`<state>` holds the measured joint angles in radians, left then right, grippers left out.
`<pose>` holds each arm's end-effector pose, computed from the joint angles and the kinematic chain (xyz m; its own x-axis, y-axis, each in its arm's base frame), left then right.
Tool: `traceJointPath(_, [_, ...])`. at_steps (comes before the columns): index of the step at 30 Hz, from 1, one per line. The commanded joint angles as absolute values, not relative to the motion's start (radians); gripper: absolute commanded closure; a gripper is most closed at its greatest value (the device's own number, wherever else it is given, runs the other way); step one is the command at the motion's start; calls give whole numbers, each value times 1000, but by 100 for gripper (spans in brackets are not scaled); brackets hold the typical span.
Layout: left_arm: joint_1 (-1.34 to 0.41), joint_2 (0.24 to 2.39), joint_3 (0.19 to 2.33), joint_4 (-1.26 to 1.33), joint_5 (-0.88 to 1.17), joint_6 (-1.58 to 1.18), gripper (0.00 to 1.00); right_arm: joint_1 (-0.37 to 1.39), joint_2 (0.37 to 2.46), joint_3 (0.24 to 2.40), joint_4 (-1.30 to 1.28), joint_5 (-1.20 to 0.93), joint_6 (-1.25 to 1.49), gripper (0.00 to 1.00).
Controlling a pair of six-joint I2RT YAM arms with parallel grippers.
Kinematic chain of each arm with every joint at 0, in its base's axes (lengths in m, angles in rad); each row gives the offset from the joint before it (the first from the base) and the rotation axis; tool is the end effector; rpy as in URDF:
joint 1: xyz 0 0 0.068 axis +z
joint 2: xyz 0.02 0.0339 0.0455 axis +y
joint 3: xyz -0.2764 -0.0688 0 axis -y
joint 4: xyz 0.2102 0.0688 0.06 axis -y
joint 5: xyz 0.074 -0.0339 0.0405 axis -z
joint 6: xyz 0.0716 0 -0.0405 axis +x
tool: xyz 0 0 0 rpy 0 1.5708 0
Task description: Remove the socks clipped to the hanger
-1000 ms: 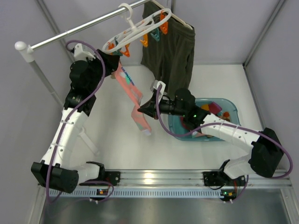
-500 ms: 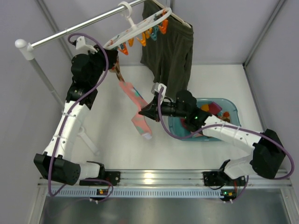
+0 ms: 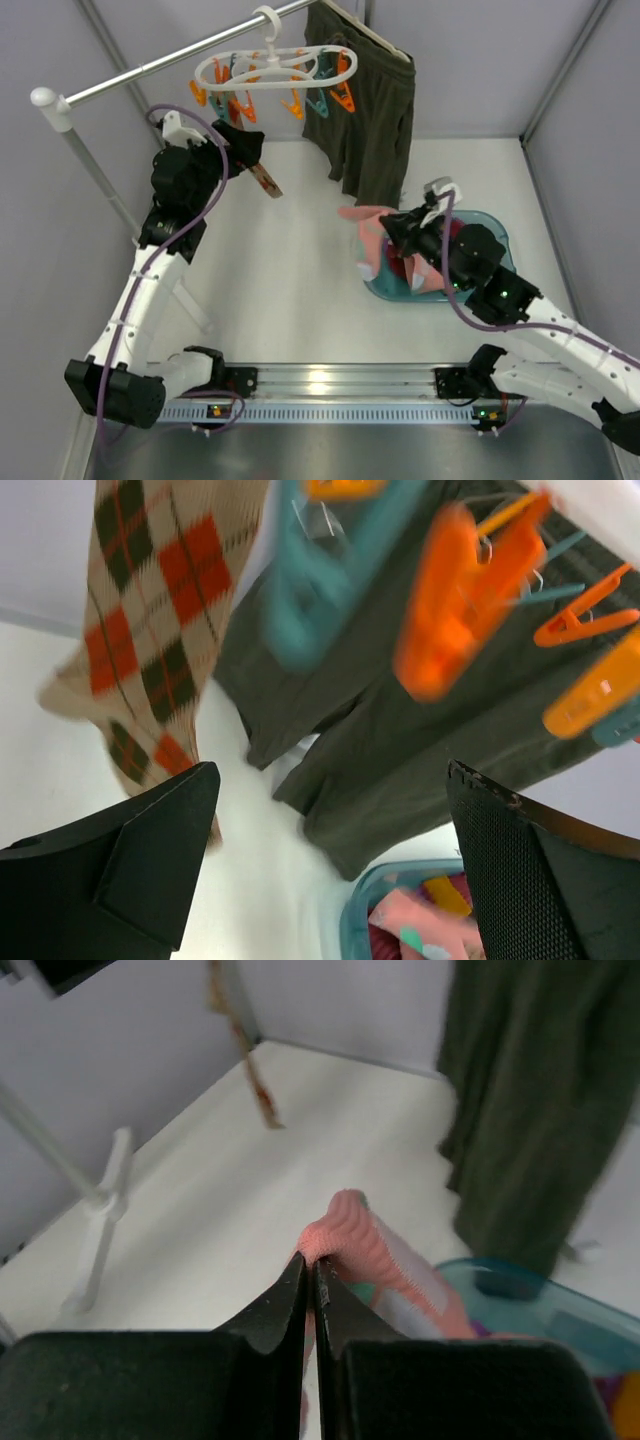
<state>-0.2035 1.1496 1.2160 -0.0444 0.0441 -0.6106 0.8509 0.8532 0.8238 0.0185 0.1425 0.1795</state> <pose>0.2523 -0.0553 0.4428 -0.1229 -0.5595 -0.8197 0.2131 0.7918 -0.5724 0.1362 0.1399 0.3740 -0.1232 0.1275 -0.9842 -0.6389 0.7487 0.1770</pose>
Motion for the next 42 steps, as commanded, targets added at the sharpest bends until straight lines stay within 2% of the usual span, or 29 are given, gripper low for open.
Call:
traceJointPath(1, [-201, 1039, 1149, -9, 49, -637, 2, 790, 772, 790, -242, 480, 342, 100])
traceJointPath(5, [-201, 938, 1060, -9, 25, -638, 2, 645, 718, 703, -279, 437, 428, 100])
traceJointPath(7, [-201, 902, 1022, -26, -23, -632, 2, 583, 729, 626, -244, 352, 477, 100])
traceJointPath(12, [-201, 801, 938, -74, -92, -620, 1, 474, 885, 435, -11, 252, 612, 100])
traceJointPath(15, [-201, 775, 904, -95, -106, -609, 2, 460, 1000, 402, 82, 265, 655, 100])
traceJointPath(18, [-201, 779, 861, -109, -89, -604, 2, 405, 1077, 445, 59, 227, 646, 100])
traceJointPath(19, [-201, 779, 850, -109, -81, -603, 2, 394, 1072, 460, 34, 230, 637, 96])
traceJointPath(20, [-201, 776, 830, -109, -71, -598, 2, 391, 1030, 474, 16, 235, 627, 83])
traceJointPath(21, [-201, 776, 824, -107, -72, -594, 1, 391, 996, 497, 3, 235, 608, 43])
traceJointPath(22, [-201, 775, 813, -107, -77, -591, 2, 393, 914, 509, -65, 236, 603, 31])
traceJointPath(24, [-201, 775, 790, -107, -87, -581, 1, 391, 826, 563, -138, 256, 583, 12])
traceJointPath(26, [-201, 801, 773, -84, -86, -566, 1, 391, 692, 610, -219, 273, 568, 1])
traceJointPath(30, [-201, 900, 712, 122, 59, -538, 1, 391, 511, 637, -227, 224, 534, 1])
traceJointPath(33, [-201, 1038, 710, 312, 92, -525, 1, 391, 427, 574, -27, -22, 520, 1])
traceJointPath(35, [-201, 1169, 739, 425, 104, -488, 1, 391, 452, 578, 46, -217, 506, 0])
traceJointPath(38, [-201, 1299, 837, 518, 114, -428, 1, 391, 515, 615, 48, -369, 451, 1])
traceJointPath(42, [-199, 1504, 945, 621, 48, -355, 2, 391, 522, 572, 107, -389, 475, 1])
